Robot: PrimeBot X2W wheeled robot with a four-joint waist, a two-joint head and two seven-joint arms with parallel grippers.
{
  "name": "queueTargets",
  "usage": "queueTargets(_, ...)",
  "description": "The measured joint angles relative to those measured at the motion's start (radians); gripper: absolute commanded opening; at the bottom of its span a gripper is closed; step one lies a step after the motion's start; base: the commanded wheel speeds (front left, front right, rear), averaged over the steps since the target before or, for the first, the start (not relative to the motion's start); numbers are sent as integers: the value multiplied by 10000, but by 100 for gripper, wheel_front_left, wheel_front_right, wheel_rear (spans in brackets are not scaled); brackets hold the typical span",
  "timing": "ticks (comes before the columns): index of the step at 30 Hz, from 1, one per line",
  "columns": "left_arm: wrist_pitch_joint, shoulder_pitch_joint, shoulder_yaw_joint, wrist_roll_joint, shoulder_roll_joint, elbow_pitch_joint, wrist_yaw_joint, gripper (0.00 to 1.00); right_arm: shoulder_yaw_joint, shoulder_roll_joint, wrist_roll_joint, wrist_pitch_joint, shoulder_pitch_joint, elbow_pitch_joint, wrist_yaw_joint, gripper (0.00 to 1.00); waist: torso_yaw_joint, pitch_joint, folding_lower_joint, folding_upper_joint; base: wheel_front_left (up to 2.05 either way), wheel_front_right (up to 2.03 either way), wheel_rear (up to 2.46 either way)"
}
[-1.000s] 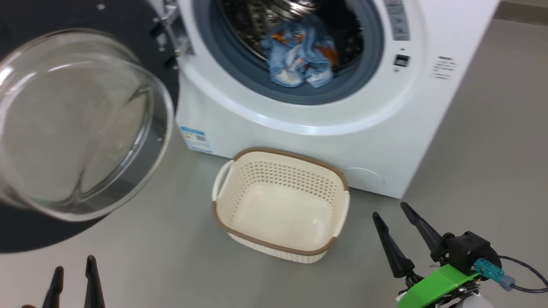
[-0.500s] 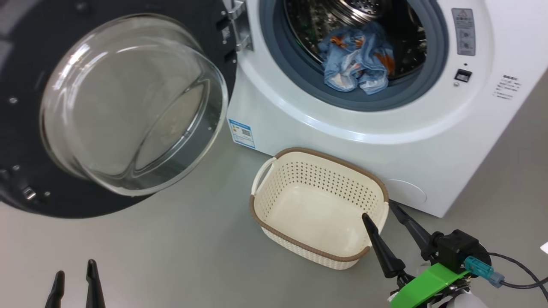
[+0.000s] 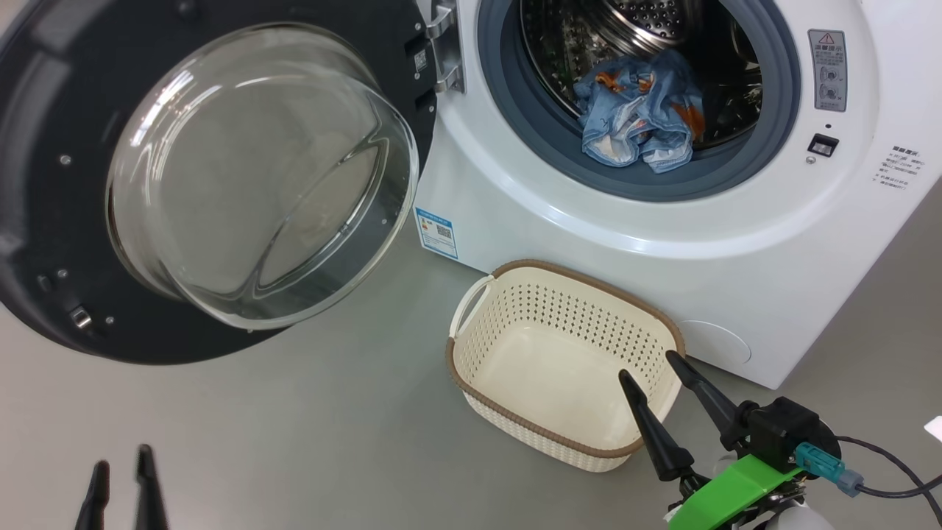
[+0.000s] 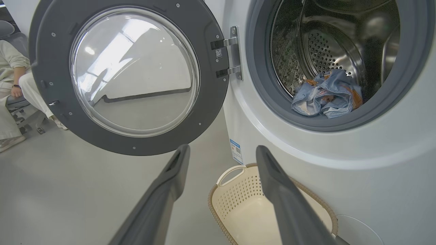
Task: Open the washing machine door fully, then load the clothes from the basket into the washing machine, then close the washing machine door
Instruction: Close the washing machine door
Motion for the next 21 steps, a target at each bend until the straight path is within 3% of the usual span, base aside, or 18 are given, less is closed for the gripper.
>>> queueTargets(2, 0, -2, 86, -42, -6, -178, 0, 19, -4, 10, 2, 0, 3, -4, 0, 100, 5, 26, 0, 0, 0, 0, 0)
queueTargets(3, 0, -6, 146, -125, 2, -286, 0, 0, -10, 19, 2, 0, 6, -4, 0, 100, 3, 49, 0, 1, 0, 0, 0)
queueTargets(6, 0, -66, 364, -407, 146, -825, 0, 0, -46, 61, 0, 0, 8, -17, 0, 100, -28, 155, 0, 1, 0, 0, 0)
queueTargets(9, 0, -426, 719, -848, 679, -1450, 0, 0, -104, 107, 2, 0, 8, -25, 0, 100, -109, 305, 0, 0, 0, 0, 0)
queueTargets(16, -10, -1947, 1701, -2686, 2786, -1985, 0, 0, -236, 142, -15, 0, -3, -35, 0, 100, -404, 656, 0, 0, 0, 0, 0)
queueTargets(21, -12, -3082, 1787, -4684, 4489, -863, 0, 0, -234, 173, -19, 0, -7, -33, 0, 100, -609, 819, 0, 0, 0, 0, 0)
